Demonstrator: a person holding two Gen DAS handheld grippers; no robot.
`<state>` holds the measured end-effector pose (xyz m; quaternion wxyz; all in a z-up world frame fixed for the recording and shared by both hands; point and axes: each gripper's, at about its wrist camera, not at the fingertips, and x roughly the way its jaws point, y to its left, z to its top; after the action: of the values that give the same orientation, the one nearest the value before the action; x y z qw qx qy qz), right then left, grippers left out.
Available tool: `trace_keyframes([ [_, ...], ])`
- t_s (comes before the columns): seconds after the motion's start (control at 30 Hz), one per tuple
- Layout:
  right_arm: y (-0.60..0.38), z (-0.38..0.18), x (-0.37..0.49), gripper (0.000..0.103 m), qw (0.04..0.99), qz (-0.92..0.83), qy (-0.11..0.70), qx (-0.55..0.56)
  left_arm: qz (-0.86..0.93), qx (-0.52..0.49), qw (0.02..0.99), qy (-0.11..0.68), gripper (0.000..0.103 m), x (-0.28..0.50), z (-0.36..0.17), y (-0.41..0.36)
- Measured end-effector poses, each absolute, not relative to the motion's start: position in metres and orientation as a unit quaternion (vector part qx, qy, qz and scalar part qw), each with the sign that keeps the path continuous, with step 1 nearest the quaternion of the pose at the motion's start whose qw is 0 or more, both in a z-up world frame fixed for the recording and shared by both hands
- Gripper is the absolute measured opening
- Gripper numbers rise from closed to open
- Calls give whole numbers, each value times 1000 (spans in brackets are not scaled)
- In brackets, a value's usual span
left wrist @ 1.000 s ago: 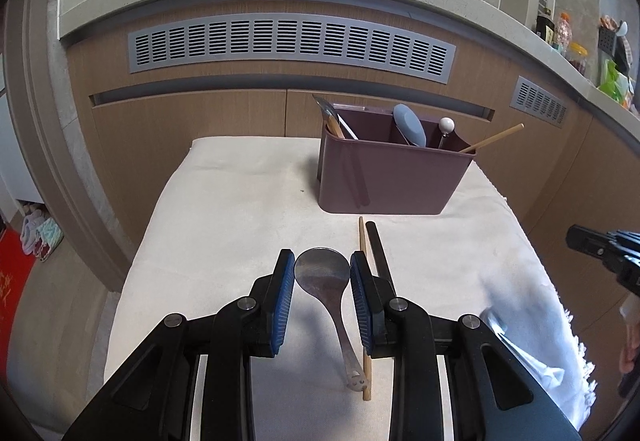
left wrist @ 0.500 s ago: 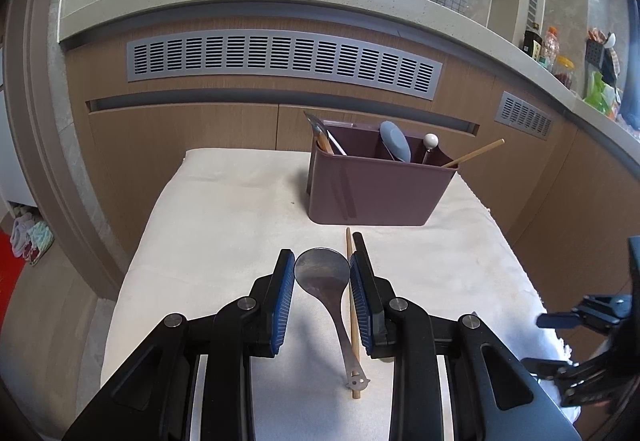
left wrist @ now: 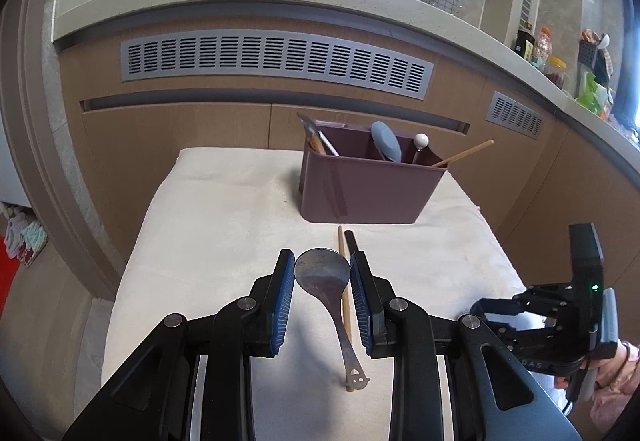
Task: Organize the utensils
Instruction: 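Lift the slotted spoon and shovel and drop both into the caddy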
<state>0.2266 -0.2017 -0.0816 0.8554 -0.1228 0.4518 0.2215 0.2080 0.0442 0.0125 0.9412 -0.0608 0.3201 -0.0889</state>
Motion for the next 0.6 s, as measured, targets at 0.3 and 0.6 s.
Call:
trace_keyframes([
  [0.3, -196, 30, 210, 28, 915, 229, 322, -86, -148, -23, 957, 248, 29, 215, 99, 19],
  [0.6, -177, 199, 279, 26, 963, 211, 153, -72, -146, 6, 984, 103, 29, 271, 225, 12],
])
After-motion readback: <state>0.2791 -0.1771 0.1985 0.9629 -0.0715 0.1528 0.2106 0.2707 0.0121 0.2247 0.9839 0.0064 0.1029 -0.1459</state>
